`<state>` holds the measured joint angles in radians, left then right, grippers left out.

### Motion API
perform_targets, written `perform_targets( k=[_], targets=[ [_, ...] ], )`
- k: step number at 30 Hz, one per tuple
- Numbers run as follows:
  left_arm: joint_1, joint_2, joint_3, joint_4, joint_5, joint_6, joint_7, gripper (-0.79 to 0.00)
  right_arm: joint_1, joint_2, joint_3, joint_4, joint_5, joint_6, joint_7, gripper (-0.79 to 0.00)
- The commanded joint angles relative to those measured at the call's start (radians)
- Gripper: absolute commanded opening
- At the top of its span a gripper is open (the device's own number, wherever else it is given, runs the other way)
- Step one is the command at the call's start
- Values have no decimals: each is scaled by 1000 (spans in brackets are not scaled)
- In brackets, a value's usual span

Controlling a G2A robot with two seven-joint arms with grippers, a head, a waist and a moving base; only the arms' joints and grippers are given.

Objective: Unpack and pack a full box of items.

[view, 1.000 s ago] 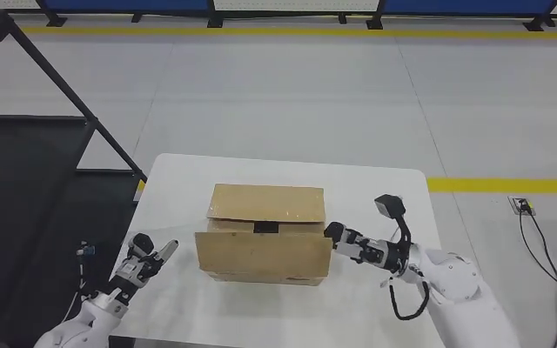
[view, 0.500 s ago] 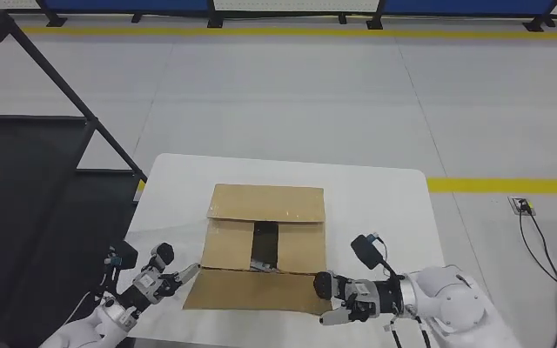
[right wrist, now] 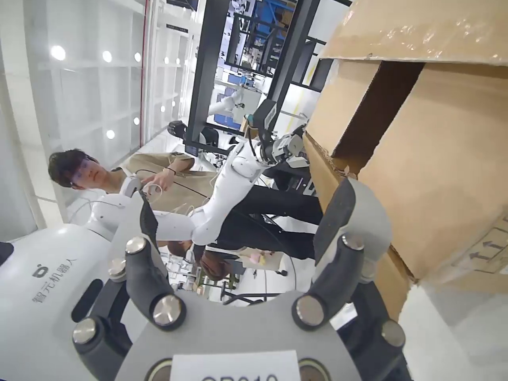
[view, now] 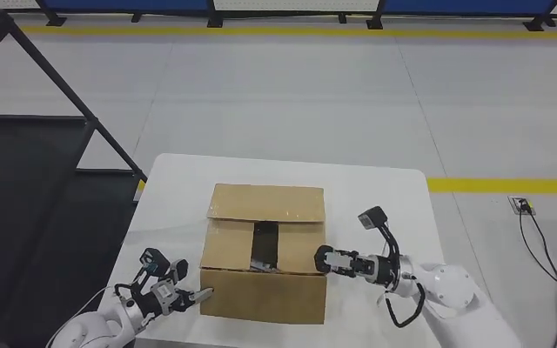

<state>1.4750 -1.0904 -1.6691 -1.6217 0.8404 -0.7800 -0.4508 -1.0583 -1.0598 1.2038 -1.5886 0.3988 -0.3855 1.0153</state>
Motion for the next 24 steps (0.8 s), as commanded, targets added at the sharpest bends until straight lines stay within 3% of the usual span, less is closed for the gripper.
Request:
perform_targets(
  k=[1,6,14,19,24],
  targets=[
    [-1,0,0,1,0,0,-1,0,0,0,0,0,-25,-26,2,0],
    [-1,0,0,1,0,0,-1,0,-5,-1,0,-12,-40,-4,-29,0],
    [-1,0,0,1,0,0,-1,0,93,-29,-91,50,-118,284,-252,0],
    [-1,0,0,1,0,0,-1,0,176,-54,-141,152,-86,297,-308,0],
    [-1,0,0,1,0,0,-1,0,254,-86,-166,238,14,212,-392,0]
  ],
)
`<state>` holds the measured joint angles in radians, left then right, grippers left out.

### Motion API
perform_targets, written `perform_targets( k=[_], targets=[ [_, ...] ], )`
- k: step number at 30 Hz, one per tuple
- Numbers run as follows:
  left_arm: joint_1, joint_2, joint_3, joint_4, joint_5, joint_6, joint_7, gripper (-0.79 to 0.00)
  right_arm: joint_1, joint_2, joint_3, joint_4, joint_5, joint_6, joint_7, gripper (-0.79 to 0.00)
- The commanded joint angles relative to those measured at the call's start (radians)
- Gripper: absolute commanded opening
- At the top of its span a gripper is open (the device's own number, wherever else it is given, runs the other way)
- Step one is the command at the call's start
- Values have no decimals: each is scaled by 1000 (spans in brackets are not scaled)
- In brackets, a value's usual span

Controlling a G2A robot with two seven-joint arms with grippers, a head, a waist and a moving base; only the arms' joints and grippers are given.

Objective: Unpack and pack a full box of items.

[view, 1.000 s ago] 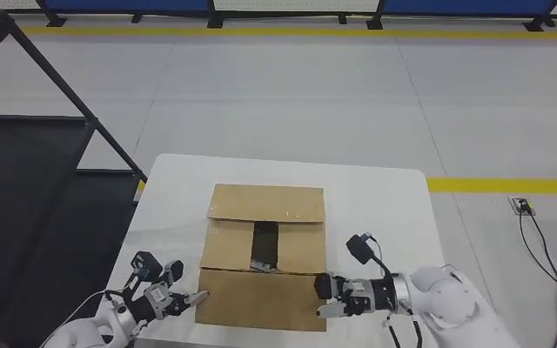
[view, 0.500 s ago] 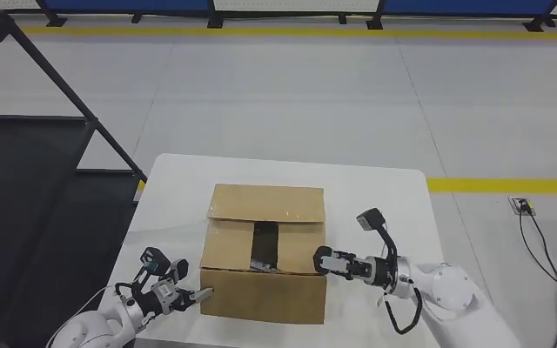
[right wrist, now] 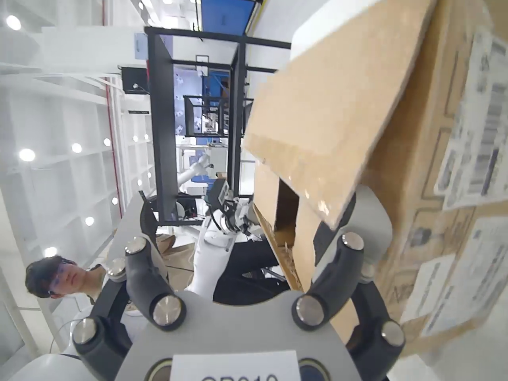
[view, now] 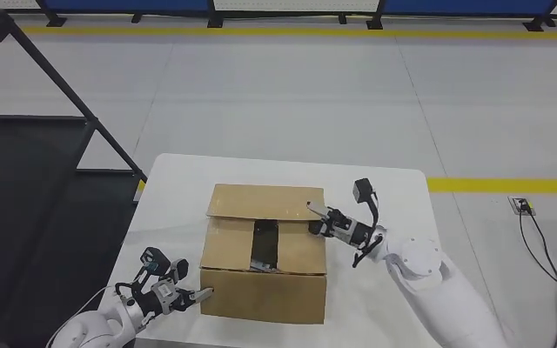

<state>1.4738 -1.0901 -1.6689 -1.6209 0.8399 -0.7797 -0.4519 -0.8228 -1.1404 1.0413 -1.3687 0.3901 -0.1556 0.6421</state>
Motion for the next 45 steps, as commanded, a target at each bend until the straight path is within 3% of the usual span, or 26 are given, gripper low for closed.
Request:
perform_targets(
  k=[1,13,25,28,34,45],
  targets=[
    [0,0,0,0,0,0,0,0,34,-13,-11,29,39,-31,-43,0],
    [0,0,0,0,0,0,0,0,300,-120,-180,254,-46,-65,-327,0],
    [0,0,0,0,0,0,0,0,289,-120,-177,245,-44,-62,-332,0],
    [0,0,0,0,0,0,0,0,291,-132,-175,250,-41,-16,-401,0],
    [5,0,5,-7,5,16,12,0,397,-197,-253,405,-59,83,-532,0],
    [17,7,16,-3,35,43,46,0,537,-316,-362,726,-53,136,-491,0]
  ],
)
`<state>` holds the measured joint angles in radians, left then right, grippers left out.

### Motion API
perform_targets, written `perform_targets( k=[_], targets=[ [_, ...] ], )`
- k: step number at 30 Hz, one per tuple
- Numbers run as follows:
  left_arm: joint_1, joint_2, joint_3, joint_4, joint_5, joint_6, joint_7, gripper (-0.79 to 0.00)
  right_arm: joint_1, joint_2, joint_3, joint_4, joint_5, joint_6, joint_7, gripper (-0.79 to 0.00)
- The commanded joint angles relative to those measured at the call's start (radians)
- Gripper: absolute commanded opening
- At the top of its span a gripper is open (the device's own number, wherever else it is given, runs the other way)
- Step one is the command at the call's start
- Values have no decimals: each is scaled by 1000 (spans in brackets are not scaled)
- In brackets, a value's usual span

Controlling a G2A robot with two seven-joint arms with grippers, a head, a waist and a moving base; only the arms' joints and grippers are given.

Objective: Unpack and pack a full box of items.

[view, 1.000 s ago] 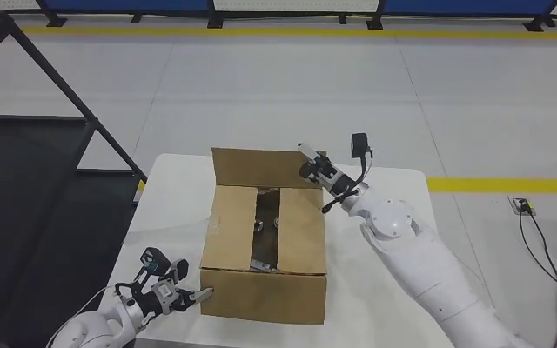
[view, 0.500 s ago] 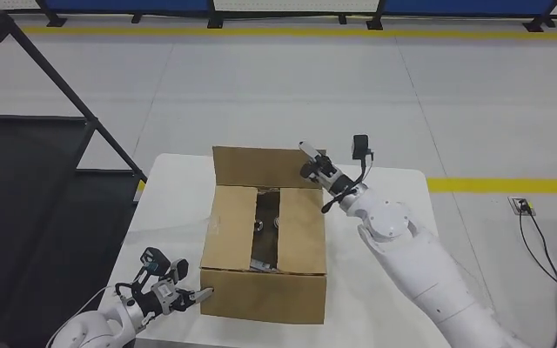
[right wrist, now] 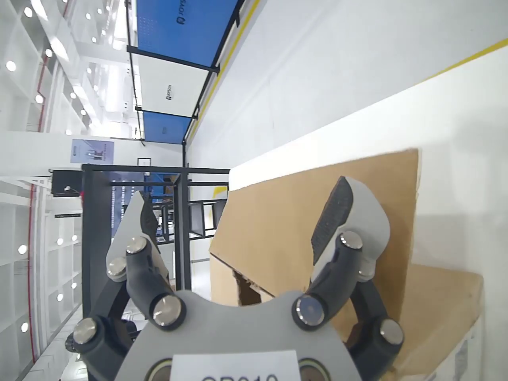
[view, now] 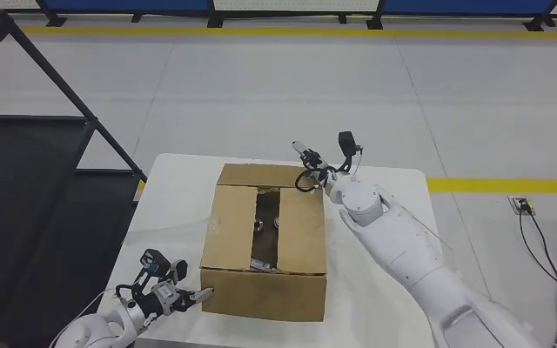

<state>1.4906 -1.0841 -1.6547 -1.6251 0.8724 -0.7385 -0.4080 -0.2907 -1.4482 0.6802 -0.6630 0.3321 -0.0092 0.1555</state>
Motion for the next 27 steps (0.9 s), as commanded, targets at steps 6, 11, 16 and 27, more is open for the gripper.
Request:
perform_targets(
  k=[6,11,16,27],
  targets=[
    [4,5,-2,-6,-14,-2,14,0,2,-26,35,42,51,-197,56,0],
    [39,12,-66,-60,-44,-9,75,0,-43,4,69,-56,39,-309,334,0],
    [73,17,-134,-99,-118,11,119,0,-107,31,69,-206,-49,-216,491,0],
    [106,22,-166,-112,-165,20,138,0,-150,16,14,-316,-165,10,516,0]
  ],
)
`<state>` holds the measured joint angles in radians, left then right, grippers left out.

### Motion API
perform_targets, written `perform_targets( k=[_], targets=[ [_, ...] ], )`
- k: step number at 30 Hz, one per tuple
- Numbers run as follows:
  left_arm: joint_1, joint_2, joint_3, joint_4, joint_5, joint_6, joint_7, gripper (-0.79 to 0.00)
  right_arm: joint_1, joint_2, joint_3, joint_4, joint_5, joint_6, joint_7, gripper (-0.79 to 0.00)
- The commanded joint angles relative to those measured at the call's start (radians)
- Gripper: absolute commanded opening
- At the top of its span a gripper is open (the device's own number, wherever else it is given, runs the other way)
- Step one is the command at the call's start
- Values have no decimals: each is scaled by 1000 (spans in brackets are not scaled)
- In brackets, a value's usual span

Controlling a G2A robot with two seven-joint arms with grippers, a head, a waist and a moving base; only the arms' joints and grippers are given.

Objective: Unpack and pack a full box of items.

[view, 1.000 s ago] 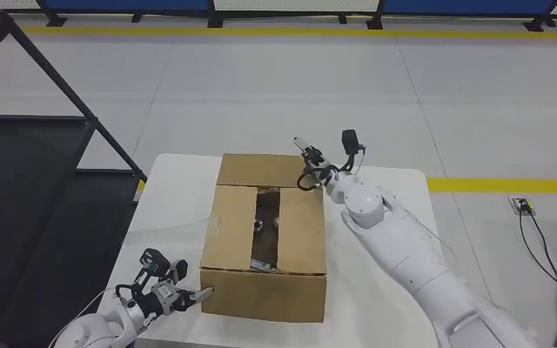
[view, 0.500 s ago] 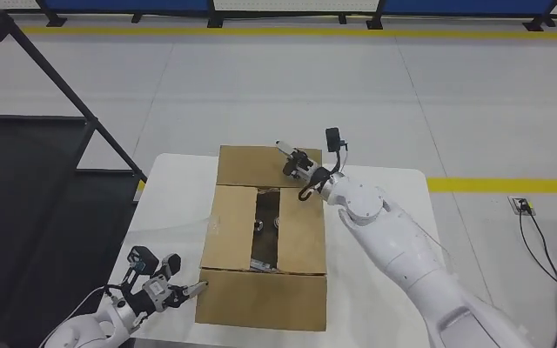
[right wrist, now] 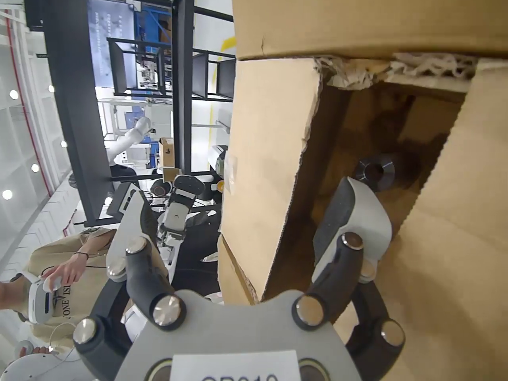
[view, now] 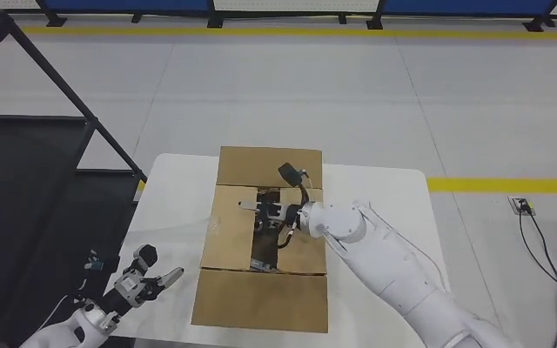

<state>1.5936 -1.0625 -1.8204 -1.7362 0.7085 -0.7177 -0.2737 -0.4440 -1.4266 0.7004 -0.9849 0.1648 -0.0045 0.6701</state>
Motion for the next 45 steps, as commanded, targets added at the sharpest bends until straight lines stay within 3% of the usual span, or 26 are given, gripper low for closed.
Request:
perform_targets(
  k=[1,9,17,25,33,36,45],
  targets=[
    [6,0,0,-1,-1,-2,7,0,7,-12,-13,15,4,9,-1,0],
    [27,1,14,-8,16,-8,26,0,37,-66,-11,114,164,-85,32,0],
    [31,0,66,-53,96,7,23,0,64,-91,46,164,326,-172,128,0],
    [-22,-7,155,-82,137,132,7,0,69,-120,50,134,398,-215,171,0],
    [-72,-21,213,-88,27,299,7,0,87,-160,26,175,448,-262,231,0],
    [-73,-25,211,-97,18,349,43,0,95,-174,21,203,461,-283,247,0],
    [-1,-23,137,-123,-37,340,89,0,86,-165,67,251,415,-373,286,0]
  ],
)
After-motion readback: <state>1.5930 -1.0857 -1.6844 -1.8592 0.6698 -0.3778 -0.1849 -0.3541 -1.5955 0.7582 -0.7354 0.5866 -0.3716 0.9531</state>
